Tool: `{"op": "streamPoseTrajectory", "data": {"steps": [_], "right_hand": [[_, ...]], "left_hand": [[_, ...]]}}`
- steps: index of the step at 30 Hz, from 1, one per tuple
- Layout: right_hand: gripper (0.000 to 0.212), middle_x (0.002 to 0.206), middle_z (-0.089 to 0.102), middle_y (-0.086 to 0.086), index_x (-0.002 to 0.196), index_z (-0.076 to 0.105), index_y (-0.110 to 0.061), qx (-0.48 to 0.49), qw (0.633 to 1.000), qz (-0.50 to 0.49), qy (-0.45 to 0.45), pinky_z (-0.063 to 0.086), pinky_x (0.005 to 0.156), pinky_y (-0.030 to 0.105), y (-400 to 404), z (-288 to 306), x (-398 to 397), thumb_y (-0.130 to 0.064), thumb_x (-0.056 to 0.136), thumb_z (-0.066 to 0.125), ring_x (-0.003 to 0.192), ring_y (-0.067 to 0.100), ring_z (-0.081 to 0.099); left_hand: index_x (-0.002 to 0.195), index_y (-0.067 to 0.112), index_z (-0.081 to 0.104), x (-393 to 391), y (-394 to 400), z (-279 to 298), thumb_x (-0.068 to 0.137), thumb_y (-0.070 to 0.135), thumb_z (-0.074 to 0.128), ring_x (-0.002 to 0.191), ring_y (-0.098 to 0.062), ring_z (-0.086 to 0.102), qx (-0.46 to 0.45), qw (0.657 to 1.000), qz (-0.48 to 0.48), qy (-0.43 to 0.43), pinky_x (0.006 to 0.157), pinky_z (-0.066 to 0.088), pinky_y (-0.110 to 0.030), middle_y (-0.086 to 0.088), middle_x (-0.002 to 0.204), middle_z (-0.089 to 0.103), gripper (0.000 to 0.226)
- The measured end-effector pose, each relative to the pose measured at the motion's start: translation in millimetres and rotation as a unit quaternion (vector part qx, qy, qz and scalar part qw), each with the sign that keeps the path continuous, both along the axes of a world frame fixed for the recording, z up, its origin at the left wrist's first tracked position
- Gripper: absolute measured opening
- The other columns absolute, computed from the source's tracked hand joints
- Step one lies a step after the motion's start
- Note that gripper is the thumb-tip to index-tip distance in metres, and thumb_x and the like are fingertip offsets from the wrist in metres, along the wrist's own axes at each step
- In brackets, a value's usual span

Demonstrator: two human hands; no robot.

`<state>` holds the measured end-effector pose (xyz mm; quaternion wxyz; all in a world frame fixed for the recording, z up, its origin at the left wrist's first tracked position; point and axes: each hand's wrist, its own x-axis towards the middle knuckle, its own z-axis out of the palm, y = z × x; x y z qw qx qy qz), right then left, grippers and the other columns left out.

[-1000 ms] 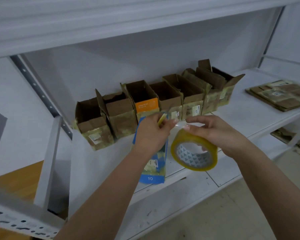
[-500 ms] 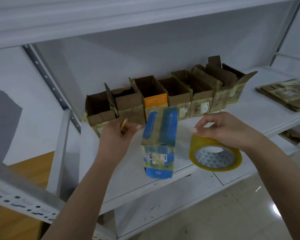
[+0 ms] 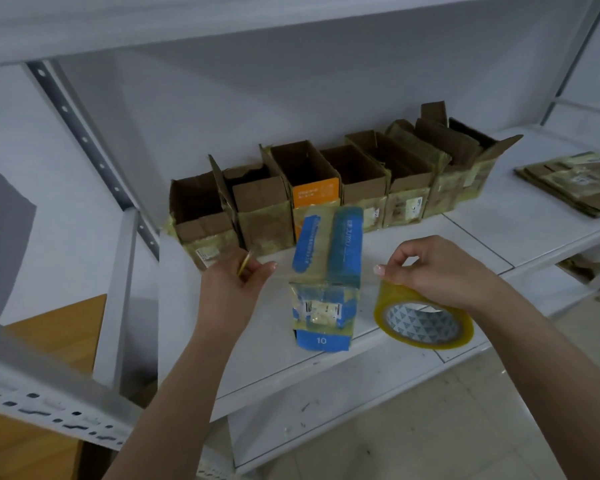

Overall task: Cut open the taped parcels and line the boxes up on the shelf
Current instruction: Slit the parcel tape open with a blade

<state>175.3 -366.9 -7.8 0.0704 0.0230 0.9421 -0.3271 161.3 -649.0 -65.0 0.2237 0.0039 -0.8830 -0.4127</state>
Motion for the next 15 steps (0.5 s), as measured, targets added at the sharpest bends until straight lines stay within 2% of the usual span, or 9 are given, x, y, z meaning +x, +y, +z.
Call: {"op": "streamPoseTrajectory", "data": {"steps": [2,5,7,10,13,15], "right_hand": [[0.029,0.085,0.066,-0.010,0.078,0.067,-0.033,-0.008,1.000,-0.004,-0.012,0.056,0.084,0.043,-0.1,-10.5,-0.4,-0.062,0.080,0.066,0.083,0.015,0.064],[0.029,0.084,0.068,-0.008,0.077,0.067,-0.031,-0.047,0.998,-0.020,-0.022,0.056,0.084,0.044,-5.2,-32.1,-0.4,-0.059,0.080,0.067,0.082,0.017,0.065],[0.026,0.083,0.069,-0.006,0.077,0.067,-0.030,-0.067,0.997,-0.022,-0.021,0.056,0.084,0.044,-10.4,-44.9,0.3,-0.056,0.082,0.065,0.080,0.016,0.066],[0.026,0.083,0.068,-0.009,0.078,0.066,-0.032,-0.070,0.997,-0.019,-0.010,0.057,0.081,0.042,-12.0,-54.1,-1.5,-0.057,0.083,0.063,0.077,0.013,0.066],[0.027,0.085,0.068,-0.010,0.080,0.066,-0.032,-0.065,0.998,-0.022,-0.013,0.057,0.080,0.041,-7.6,-57.2,-3.2,-0.059,0.083,0.061,0.078,0.012,0.065],[0.027,0.086,0.068,-0.009,0.081,0.066,-0.031,-0.068,0.997,-0.023,-0.015,0.057,0.080,0.041,-5.8,-58.9,-3.8,-0.058,0.084,0.061,0.079,0.012,0.065]], "left_hand": [[0.065,0.015,0.057,-1.2,1.8,-10.3,0.085,0.033,0.073,0.059,-0.007,0.056,0.031,0.999,0.001,-0.036,0.051,0.040,-0.011,0.002,0.059,0.061,0.031],[0.065,0.009,0.055,1.4,10.9,-29.6,0.087,0.034,0.070,0.049,-0.003,0.051,0.115,0.988,-0.007,-0.100,0.050,0.039,-0.012,0.006,0.052,0.058,0.036],[0.066,0.010,0.052,5.7,21.5,-40.4,0.091,0.033,0.065,0.046,-0.002,0.043,0.202,0.968,-0.021,-0.150,0.051,0.038,-0.017,0.010,0.049,0.052,0.037],[0.071,0.011,0.048,8.2,35.0,-48.6,0.099,0.029,0.053,0.049,-0.011,0.037,0.303,0.932,-0.039,-0.197,0.049,0.036,-0.025,0.004,0.053,0.047,0.034],[0.080,0.009,0.045,10.0,43.9,-51.1,0.101,0.034,0.045,0.044,-0.007,0.036,0.346,0.907,-0.059,-0.232,0.045,0.034,-0.021,0.003,0.055,0.046,0.033],[0.081,0.010,0.044,11.6,50.2,-53.1,0.098,0.049,0.040,0.040,-0.005,0.034,0.338,0.900,-0.072,-0.266,0.044,0.031,-0.023,0.004,0.052,0.042,0.043]]}}
